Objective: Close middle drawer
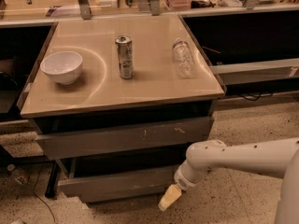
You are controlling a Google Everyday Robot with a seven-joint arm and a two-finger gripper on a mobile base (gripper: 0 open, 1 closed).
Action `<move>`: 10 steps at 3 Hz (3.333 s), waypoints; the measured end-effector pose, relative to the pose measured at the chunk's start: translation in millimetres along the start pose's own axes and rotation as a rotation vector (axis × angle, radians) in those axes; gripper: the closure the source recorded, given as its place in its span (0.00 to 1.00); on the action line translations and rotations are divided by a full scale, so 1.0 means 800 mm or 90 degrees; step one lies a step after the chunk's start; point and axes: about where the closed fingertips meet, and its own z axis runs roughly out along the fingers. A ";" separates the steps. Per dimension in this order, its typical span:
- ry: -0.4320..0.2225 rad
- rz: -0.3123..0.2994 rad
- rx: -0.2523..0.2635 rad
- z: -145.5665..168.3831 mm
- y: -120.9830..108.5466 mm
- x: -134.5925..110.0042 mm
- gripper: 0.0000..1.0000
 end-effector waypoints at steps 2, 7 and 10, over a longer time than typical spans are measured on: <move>0.000 0.000 0.000 0.000 0.000 0.000 0.42; 0.023 -0.027 0.093 0.028 -0.064 -0.055 0.82; 0.023 -0.027 0.093 0.028 -0.064 -0.055 0.13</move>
Offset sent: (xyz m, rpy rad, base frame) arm 0.0000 0.0000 0.0000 0.0000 0.0000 0.0000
